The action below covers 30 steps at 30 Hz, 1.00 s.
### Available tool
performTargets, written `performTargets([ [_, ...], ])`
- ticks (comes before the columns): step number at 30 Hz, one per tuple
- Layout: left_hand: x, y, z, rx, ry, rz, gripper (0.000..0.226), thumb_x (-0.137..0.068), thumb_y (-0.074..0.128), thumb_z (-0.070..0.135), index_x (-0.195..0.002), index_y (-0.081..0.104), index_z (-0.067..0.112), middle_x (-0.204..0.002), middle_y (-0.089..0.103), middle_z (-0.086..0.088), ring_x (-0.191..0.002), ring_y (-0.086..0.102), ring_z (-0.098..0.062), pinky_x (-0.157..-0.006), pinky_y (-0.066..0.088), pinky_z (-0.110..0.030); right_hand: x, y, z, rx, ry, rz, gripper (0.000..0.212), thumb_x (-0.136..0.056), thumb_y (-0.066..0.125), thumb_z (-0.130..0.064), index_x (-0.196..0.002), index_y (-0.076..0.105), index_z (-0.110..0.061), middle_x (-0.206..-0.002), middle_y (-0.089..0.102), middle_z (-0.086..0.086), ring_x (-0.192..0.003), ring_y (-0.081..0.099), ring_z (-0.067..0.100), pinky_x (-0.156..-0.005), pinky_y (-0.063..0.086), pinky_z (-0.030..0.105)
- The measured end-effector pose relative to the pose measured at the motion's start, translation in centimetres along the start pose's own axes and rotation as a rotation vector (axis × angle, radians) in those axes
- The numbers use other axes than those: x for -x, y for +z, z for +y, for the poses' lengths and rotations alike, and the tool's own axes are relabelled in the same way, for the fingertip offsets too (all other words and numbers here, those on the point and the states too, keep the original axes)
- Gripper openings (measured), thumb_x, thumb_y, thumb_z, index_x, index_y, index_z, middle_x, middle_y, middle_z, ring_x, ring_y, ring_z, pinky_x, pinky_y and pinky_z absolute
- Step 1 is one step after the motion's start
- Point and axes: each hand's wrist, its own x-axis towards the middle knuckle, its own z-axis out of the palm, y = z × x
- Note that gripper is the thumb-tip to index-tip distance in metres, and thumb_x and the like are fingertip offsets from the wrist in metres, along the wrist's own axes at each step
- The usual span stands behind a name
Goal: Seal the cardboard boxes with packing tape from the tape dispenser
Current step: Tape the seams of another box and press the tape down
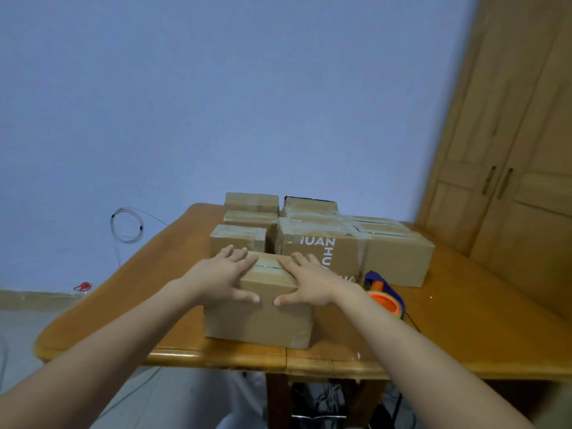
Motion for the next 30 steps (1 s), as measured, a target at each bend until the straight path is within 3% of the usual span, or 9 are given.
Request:
performTargets([
  [3,-0.3,-0.3,1.6,-0.059,0.024,0.085,0.119,-0.051,0.018,0.09,-0.152,0.015,0.028,-0.159,0.019,0.002,-0.147,0.01,-0.024,-0.108,0.035,-0.046,1.3,-1.4,1.4,0.048,-0.017,-0.003,0.097,-0.08,0.06,-0.065,-0.153,0.008,-0.028,-0.155,0.018,0.004,-0.135,0.022,0.029,-0.109,0.031,0.048],
  [7,-1.2,-2.7,3.8,-0.079,0.05,0.211,0.102,-0.068,0.033,0.086,-0.149,0.024,0.026,-0.153,0.031,0.003,-0.143,0.021,-0.023,-0.1,0.043,-0.044,3.1,-4.6,3.4,0.062,-0.017,0.065,0.098,-0.078,0.061,-0.067,-0.153,0.009,-0.031,-0.158,0.016,0.0,-0.143,0.017,0.026,-0.114,0.025,0.049],
  [12,-2.8,-7.9,6.2,-0.1,0.108,0.412,0.087,-0.077,0.043,0.079,-0.144,0.033,0.025,-0.144,0.043,0.003,-0.136,0.032,-0.022,-0.092,0.045,-0.04,4.8,-11.3,5.5,0.117,-0.003,0.144,0.097,-0.078,0.062,-0.066,-0.153,0.011,-0.03,-0.154,0.024,-0.001,-0.137,0.026,0.023,-0.111,0.028,0.045],
  [17,-6.1,-13.6,8.5,-0.085,0.155,0.523,0.084,-0.077,0.047,0.077,-0.141,0.035,0.023,-0.138,0.044,0.0,-0.131,0.033,-0.022,-0.089,0.045,-0.041,5.0,-17.6,8.4,0.131,0.038,0.228,0.103,-0.074,0.066,-0.066,-0.152,0.009,-0.03,-0.147,0.03,-0.002,-0.133,0.029,0.022,-0.11,0.03,0.043],
  [21,-9.5,-17.4,9.6,-0.069,0.159,0.592,0.082,-0.076,0.051,0.076,-0.137,0.037,0.023,-0.135,0.044,0.0,-0.13,0.032,-0.022,-0.087,0.044,-0.042,4.6,-21.9,10.4,0.125,0.048,0.294,0.095,-0.076,0.07,-0.057,-0.151,0.017,-0.033,-0.138,0.036,-0.003,-0.129,0.031,0.018,-0.107,0.033,0.04],
  [27,-15.2,-21.1,11.6,-0.056,0.172,0.636,0.08,-0.077,0.053,0.073,-0.139,0.038,0.024,-0.139,0.043,0.0,-0.134,0.029,-0.022,-0.091,0.043,-0.042,2.3,-25.9,14.3,0.075,0.116,0.369,0.09,-0.073,0.076,-0.044,-0.145,0.027,-0.023,-0.142,0.034,-0.001,-0.133,0.03,0.019,-0.106,0.037,0.042],
  [30,-18.7,-22.0,12.4,-0.018,0.152,0.667,0.076,-0.077,0.052,0.074,-0.133,0.045,0.022,-0.132,0.051,-0.001,-0.128,0.037,-0.021,-0.089,0.043,-0.039,0.5,-27.0,16.4,0.131,0.146,0.386,0.083,-0.075,0.07,-0.043,-0.145,0.029,-0.025,-0.141,0.036,0.0,-0.132,0.033,0.019,-0.104,0.039,0.043],
])
